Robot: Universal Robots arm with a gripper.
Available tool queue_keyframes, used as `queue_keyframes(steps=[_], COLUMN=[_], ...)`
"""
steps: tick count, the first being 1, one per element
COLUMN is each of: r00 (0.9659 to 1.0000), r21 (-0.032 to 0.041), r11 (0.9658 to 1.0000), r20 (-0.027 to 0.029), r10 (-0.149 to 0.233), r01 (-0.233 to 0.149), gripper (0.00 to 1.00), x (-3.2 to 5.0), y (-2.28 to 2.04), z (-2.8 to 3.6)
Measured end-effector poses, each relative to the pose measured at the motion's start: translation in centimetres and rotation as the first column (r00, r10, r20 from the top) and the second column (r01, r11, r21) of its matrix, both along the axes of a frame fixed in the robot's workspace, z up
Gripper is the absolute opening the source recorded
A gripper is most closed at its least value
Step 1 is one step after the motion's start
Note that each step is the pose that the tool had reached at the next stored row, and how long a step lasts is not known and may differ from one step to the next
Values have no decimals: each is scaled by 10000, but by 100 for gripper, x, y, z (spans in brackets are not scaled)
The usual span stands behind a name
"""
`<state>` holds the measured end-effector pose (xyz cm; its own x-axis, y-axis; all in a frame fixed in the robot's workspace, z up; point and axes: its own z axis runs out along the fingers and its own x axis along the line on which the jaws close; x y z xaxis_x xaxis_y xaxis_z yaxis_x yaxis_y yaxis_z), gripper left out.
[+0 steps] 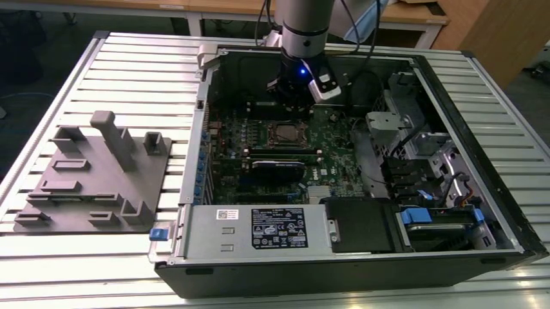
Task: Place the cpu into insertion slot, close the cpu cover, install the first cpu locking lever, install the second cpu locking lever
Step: 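Install the first cpu locking lever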
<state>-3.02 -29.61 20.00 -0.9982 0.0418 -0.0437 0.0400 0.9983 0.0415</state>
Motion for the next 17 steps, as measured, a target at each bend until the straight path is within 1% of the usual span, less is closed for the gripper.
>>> queue_keyframes(steps=[4, 9, 17], r00=[10000, 10000, 10000], r21=[-1, 1, -7], r11=[10000, 10000, 10000], r20=[-1, 0, -4], r10=[0, 0, 0], r01=[0, 0, 0], gripper=[11, 11, 11], x=[0, 1, 2], y=[0, 0, 0], z=[0, 17, 9])
